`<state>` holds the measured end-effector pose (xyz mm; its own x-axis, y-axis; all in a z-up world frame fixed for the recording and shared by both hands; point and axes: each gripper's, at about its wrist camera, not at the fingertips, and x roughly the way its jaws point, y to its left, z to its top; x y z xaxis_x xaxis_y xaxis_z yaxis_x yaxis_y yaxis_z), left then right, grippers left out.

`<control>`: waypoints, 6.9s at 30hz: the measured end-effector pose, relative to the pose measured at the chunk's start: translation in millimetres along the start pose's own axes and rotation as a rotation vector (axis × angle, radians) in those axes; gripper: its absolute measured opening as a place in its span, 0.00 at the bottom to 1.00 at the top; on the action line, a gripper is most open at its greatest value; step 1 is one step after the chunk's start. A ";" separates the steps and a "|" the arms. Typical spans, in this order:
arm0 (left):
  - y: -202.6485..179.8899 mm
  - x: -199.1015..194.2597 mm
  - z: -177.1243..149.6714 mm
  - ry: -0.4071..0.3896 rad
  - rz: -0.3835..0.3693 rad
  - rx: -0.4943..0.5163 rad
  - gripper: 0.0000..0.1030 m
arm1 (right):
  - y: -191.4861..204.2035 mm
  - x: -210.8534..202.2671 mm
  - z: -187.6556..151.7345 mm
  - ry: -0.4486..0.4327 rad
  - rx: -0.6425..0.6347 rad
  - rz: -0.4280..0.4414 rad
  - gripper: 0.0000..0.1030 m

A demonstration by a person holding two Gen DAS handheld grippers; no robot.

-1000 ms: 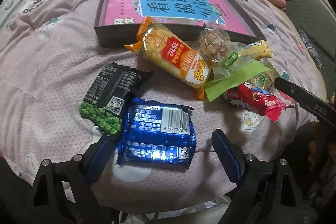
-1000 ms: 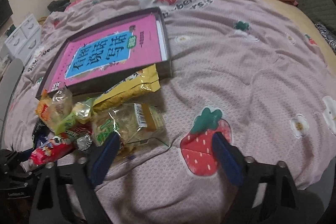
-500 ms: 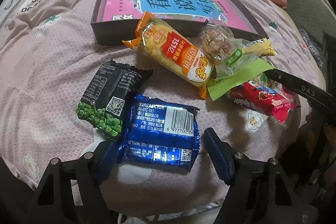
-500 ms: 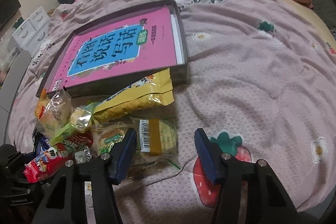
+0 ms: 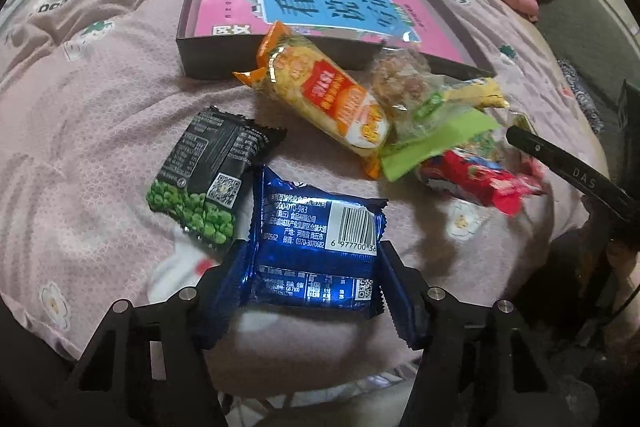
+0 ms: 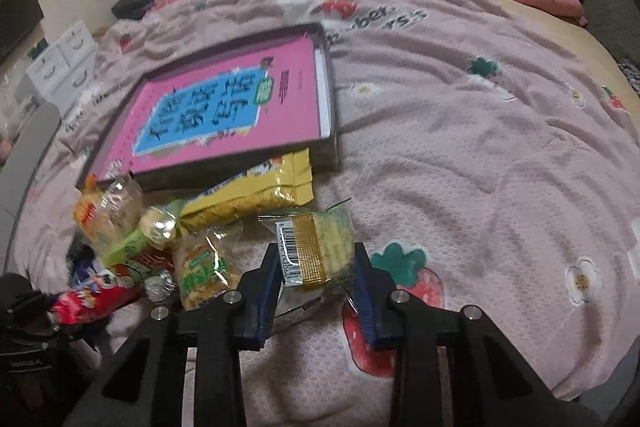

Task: Organize snacks
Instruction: 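Lift the blue biscuit pack with the left tool and carry it into the tray, then open the left tool to drop the blue pack and withdraw, then grasp the black pea-snack pack with the left tool while the right tool grasps the red candy pack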

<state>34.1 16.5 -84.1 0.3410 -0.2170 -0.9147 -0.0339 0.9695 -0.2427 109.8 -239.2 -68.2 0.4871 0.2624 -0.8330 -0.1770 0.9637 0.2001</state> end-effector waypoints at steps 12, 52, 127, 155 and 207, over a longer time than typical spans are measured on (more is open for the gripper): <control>-17.6 -59.2 6.6 -0.210 0.018 0.073 0.62 | 17.6 -32.0 7.5 -0.154 -0.063 0.027 0.33; 25.0 7.2 151.6 -0.309 0.052 -0.075 0.56 | 29.6 22.2 72.3 -0.212 -0.063 0.115 0.33; 29.4 -71.4 128.7 -0.385 0.037 -0.059 0.74 | 24.7 -9.8 68.9 -0.283 -0.067 0.115 0.58; 42.8 -68.7 71.9 -0.278 0.070 0.019 0.75 | 41.4 -38.1 25.1 -0.232 -0.114 0.106 0.60; 46.8 -6.1 36.0 -0.057 0.100 0.058 0.75 | 141.3 -0.7 -41.3 -0.052 -0.613 0.170 0.22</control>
<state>64.2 67.2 -78.2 0.3911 -0.1140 -0.9132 -0.0161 0.9913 -0.1306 49.1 -105.2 -60.7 0.4471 0.4260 -0.7866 -0.7053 0.7087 -0.0171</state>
